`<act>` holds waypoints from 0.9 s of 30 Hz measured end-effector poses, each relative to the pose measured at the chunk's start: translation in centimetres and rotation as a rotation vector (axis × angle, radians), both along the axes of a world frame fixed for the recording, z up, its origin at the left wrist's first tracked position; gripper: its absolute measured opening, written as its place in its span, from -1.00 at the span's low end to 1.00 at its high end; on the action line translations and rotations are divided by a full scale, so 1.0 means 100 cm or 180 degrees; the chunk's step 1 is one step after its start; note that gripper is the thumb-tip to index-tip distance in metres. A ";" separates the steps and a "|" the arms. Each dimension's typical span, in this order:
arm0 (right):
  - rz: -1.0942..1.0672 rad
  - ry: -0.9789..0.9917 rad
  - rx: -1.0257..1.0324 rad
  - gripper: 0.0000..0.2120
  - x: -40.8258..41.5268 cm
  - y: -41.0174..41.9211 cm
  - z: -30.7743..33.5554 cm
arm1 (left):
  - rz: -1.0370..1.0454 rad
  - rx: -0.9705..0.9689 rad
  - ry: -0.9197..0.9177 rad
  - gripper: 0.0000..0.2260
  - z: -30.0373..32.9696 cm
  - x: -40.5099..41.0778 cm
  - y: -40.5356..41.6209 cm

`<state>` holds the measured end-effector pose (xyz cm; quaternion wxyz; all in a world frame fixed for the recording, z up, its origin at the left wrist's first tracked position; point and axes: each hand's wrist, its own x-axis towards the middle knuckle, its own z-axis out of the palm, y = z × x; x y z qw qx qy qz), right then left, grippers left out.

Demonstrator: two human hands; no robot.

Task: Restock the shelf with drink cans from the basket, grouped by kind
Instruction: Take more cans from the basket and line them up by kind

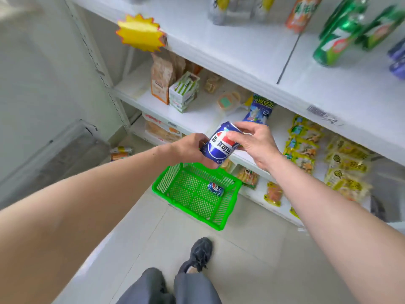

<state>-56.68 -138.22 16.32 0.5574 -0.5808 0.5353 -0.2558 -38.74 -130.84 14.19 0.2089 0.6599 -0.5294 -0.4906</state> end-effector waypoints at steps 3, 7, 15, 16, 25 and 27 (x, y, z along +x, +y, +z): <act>-0.0108 -0.0064 -0.0234 -0.54 -0.013 0.004 0.048 | -0.0055 -0.0245 -0.0024 -0.47 0.044 -0.012 -0.003; -0.0396 -0.0074 -0.0547 -0.43 -0.034 0.001 0.100 | -0.0226 -0.0512 0.0059 -0.58 0.100 -0.032 -0.015; -0.0451 -0.0001 -0.0759 -0.29 -0.081 -0.047 0.184 | -0.0186 -0.0919 0.0084 -0.50 0.173 -0.081 -0.075; -0.0400 0.0072 -0.0762 -0.34 -0.090 -0.057 0.192 | -0.0200 -0.0956 0.0085 -0.50 0.177 -0.090 -0.085; -0.0059 0.0793 -0.0639 -0.48 -0.179 -0.170 0.239 | -0.0343 -0.1110 -0.0167 -0.50 0.197 -0.184 -0.192; -0.0014 0.0868 -0.0652 -0.53 -0.199 -0.198 0.239 | -0.0367 -0.1105 -0.0161 -0.46 0.193 -0.207 -0.217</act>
